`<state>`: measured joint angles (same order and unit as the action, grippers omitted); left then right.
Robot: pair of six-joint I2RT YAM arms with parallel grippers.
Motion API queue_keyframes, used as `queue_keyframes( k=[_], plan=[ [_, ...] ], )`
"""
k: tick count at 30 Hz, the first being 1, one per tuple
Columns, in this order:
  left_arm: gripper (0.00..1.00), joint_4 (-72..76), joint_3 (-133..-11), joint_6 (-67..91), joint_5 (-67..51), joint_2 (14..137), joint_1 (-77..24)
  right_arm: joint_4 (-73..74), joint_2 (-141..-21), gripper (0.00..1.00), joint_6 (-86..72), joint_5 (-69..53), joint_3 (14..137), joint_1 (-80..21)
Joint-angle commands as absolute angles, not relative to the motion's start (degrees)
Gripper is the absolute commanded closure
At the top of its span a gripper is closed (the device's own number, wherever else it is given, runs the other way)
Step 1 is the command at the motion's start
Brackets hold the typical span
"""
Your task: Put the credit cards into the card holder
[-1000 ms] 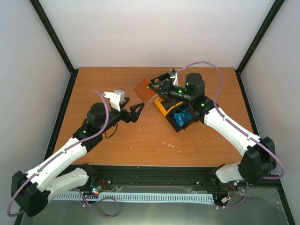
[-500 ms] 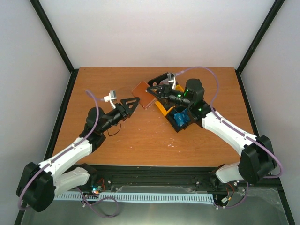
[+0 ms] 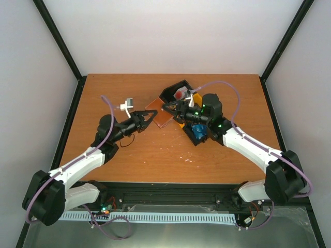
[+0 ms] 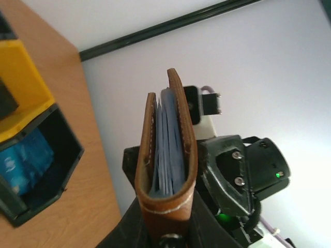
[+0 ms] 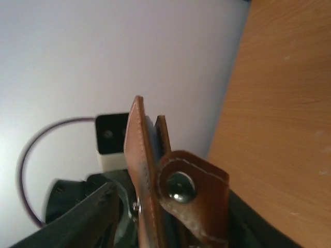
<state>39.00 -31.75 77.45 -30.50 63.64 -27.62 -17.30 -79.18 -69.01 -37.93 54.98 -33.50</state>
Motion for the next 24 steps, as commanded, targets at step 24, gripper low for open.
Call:
queue_keyframes(
  k=[24],
  plan=[
    [0.99, 5.32, -44.32, 36.47, -55.41, 99.41, -23.73, 32.36, -89.39, 0.43, -40.92, -10.39, 57.52, -38.6]
  ],
)
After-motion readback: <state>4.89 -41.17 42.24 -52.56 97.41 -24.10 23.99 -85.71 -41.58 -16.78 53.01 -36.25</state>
